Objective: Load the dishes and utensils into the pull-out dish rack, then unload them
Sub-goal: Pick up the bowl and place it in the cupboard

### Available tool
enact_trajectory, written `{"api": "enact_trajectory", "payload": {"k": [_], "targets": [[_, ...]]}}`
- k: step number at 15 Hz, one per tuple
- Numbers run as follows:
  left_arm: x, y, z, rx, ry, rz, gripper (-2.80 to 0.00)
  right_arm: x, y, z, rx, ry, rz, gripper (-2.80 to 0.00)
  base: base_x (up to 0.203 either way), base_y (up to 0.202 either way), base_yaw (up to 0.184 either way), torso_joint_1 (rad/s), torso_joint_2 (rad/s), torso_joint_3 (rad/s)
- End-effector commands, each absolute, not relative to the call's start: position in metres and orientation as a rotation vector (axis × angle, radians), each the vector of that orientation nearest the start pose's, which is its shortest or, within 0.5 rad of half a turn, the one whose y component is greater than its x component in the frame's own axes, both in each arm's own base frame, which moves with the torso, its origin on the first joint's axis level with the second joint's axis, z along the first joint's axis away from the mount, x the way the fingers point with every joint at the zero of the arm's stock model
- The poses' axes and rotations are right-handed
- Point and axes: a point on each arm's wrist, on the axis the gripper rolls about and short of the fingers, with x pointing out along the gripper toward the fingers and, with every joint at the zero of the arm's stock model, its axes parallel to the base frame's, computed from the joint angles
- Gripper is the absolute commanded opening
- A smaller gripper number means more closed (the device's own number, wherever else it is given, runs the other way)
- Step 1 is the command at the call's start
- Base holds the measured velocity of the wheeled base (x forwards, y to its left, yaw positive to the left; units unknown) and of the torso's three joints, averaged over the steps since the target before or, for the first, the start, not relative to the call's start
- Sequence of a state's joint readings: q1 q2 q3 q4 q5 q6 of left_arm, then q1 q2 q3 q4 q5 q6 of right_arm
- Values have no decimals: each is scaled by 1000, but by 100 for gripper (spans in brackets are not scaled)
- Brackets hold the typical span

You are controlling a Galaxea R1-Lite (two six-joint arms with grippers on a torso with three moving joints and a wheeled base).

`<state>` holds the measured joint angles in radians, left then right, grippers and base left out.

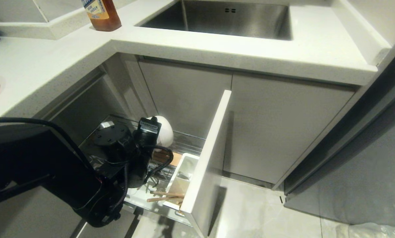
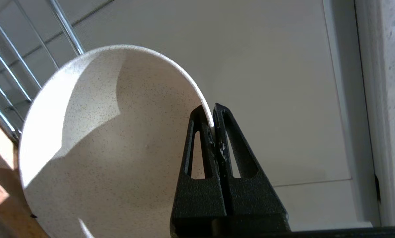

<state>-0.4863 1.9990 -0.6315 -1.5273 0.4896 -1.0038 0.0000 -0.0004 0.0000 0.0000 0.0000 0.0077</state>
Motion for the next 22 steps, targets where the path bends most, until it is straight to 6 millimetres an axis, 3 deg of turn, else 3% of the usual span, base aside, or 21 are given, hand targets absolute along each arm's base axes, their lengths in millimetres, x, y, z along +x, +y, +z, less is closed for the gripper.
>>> {"api": "enact_trajectory", "payload": {"k": [1, 16, 22], "targets": [[302, -146, 128, -1077, -125, -58, -280, -23, 0, 75, 8, 0, 0, -280, 0, 0, 0, 0, 0, 0], [308, -144, 144, -1110, -160, -128, -280, -23, 0, 75, 8, 0, 0, -280, 0, 0, 0, 0, 0, 0], [312, -144, 134, -1176, -135, -119, -280, -23, 0, 75, 8, 0, 0, -280, 0, 0, 0, 0, 0, 0]]}}
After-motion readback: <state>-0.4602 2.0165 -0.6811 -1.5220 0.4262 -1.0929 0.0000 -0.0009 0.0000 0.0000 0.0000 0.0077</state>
